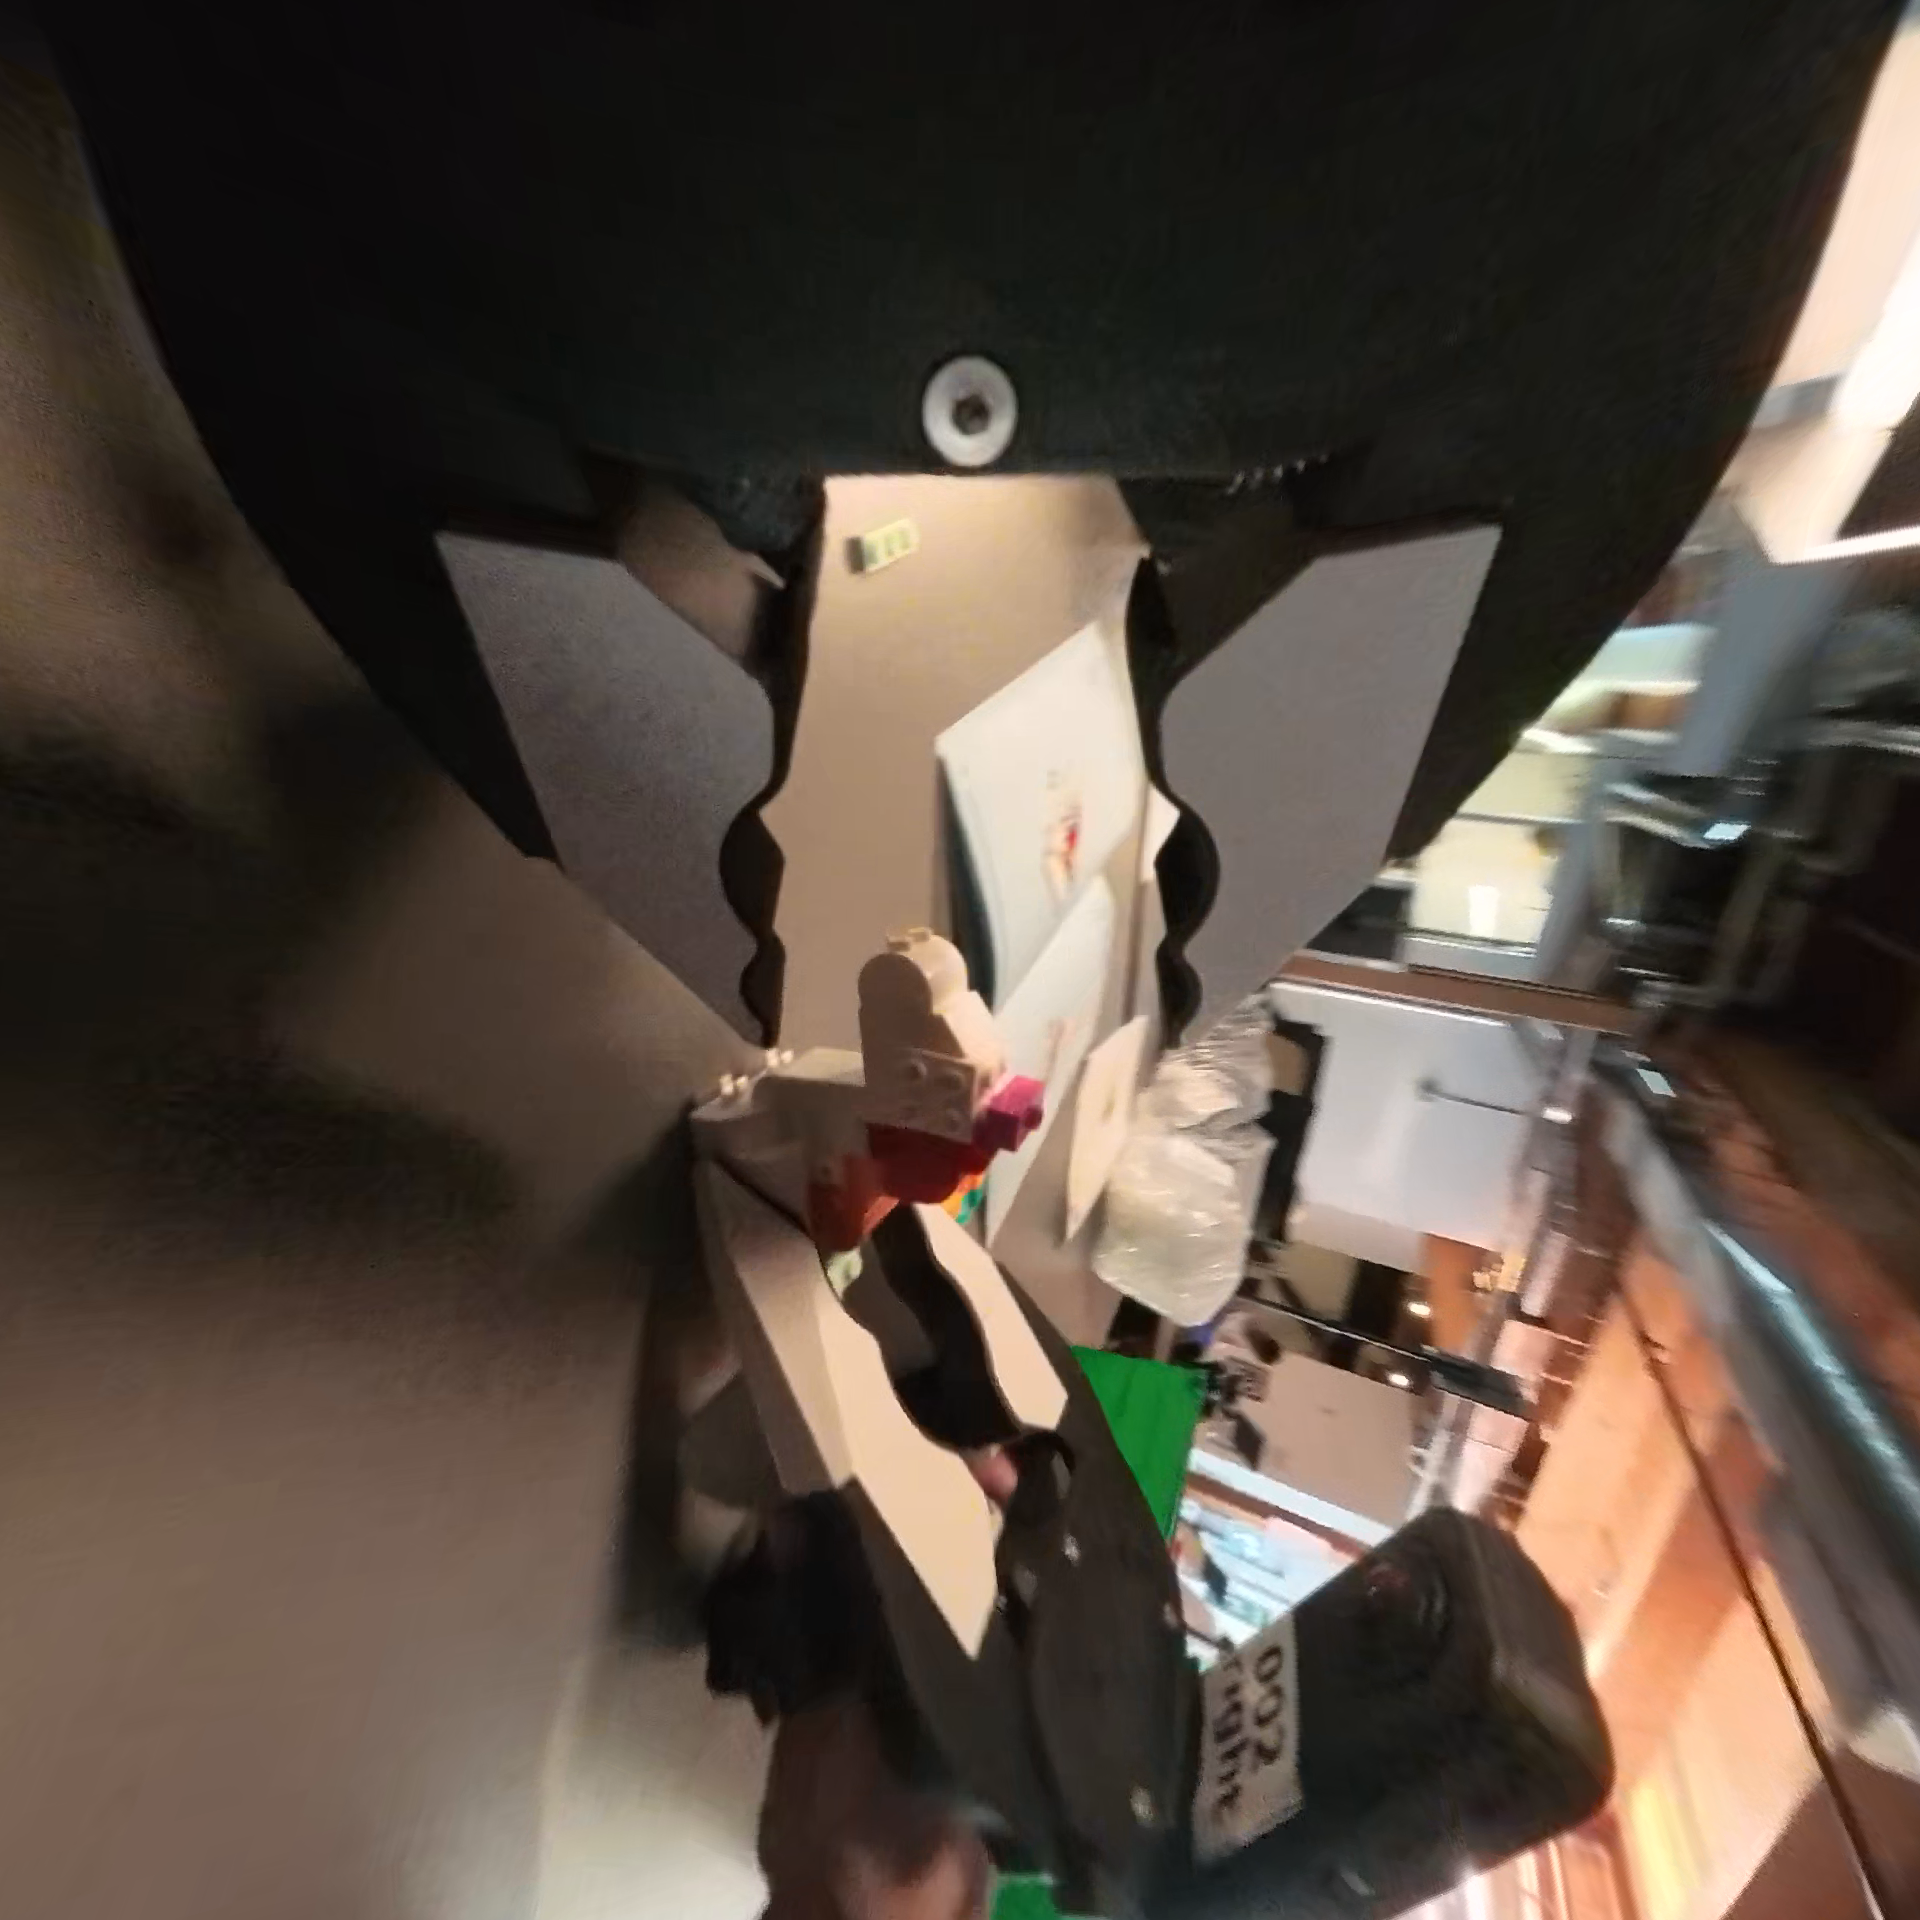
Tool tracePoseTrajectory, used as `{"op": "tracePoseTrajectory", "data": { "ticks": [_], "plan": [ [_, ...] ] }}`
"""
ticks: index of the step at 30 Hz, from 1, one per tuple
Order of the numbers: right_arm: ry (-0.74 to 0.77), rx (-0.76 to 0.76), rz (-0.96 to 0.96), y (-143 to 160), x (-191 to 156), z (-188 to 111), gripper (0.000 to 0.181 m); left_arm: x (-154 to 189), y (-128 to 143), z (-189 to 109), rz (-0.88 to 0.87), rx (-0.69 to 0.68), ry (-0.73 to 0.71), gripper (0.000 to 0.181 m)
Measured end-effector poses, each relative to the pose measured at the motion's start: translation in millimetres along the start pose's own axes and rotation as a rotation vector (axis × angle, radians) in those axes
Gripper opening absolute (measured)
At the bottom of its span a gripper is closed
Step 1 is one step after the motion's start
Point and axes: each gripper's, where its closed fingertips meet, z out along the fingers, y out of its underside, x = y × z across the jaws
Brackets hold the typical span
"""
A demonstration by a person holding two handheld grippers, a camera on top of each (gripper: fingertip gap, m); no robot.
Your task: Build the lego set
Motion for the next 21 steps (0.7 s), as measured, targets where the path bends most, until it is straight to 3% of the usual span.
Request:
{"op": "tracePoseTrajectory", "data": {
  "ticks": [9, 21],
  "plan": [
    [0.010, -0.018, 0.009, 2, 1, 2, 0.035, 5, 4, 17, 0.421, -0.072, -0.134, 0.074],
    [0.004, -0.017, 0.014, 2, 1, 3, 0.035, 4, 2, 26, 0.503, -0.074, -0.167, 0.067]
  ]
}}
